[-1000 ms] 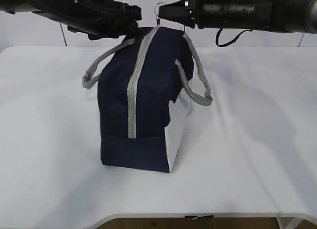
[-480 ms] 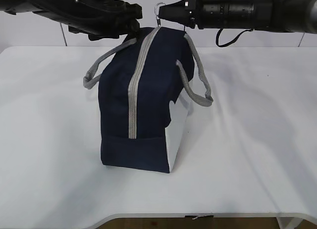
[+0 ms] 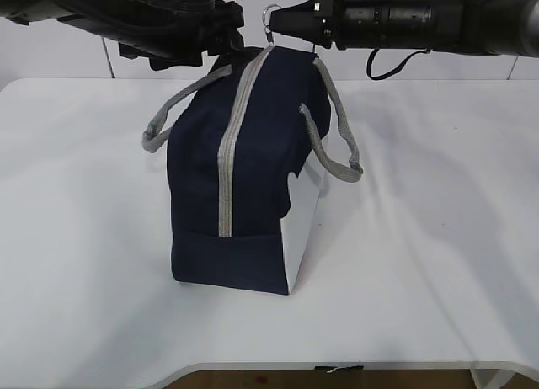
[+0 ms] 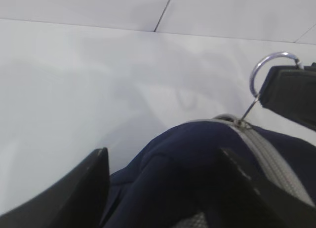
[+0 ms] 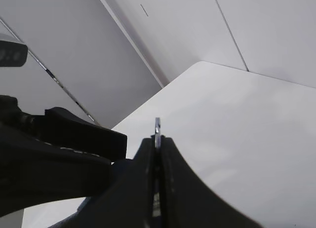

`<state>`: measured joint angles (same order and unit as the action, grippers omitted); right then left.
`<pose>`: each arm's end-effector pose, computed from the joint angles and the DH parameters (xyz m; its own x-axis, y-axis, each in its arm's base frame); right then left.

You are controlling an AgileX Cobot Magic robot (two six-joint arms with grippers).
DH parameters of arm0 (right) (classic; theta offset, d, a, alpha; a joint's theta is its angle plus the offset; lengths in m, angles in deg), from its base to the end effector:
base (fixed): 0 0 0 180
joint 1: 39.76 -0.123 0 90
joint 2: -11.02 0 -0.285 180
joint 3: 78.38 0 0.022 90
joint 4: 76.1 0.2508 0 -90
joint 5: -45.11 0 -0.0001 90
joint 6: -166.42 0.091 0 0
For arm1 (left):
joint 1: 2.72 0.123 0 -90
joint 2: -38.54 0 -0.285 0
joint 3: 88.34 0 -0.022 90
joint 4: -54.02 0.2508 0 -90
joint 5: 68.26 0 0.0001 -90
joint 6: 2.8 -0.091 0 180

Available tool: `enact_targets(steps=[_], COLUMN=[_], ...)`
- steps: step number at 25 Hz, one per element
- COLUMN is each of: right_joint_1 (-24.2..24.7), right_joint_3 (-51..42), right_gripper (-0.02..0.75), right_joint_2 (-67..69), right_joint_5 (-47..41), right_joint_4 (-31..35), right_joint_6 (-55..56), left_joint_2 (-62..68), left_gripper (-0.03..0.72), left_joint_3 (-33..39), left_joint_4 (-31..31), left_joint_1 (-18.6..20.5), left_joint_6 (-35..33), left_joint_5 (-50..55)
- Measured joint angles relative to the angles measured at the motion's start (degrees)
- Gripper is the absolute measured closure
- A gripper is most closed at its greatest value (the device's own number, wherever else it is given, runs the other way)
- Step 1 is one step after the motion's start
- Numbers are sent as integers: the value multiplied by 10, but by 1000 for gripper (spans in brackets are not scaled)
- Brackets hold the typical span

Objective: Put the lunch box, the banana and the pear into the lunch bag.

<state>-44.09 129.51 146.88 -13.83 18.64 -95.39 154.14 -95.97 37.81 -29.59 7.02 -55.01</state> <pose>0.4892 0.1150 0.2567 -0.4290 0.1230 -0.8949 -0.7851 0.4391 0.4368 0.3957 -0.2070 0.2771 -0.6270 -0.1661 -0.7611 0.2540 0.8801 -0.4012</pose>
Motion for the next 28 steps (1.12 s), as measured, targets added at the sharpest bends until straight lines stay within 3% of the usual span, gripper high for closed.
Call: enact_targets(steps=[15,25,28], right_joint_1=[0,0,0], right_joint_3=[0,0,0], right_gripper=[731,731,731], right_joint_2=[0,0,0], right_joint_5=[0,1,1], right_joint_4=[-1,-1,-1], right_joint_6=[0,0,0], left_joint_2=[0,8,8], left_gripper=[218,374,471], left_joint_3=[-8,-8,-8], left_joint_4=[-19,-41,-43], left_joint_1=[-1,-2,-2], left_joint_6=[0,0,0], left_joint_5=[14,14,14])
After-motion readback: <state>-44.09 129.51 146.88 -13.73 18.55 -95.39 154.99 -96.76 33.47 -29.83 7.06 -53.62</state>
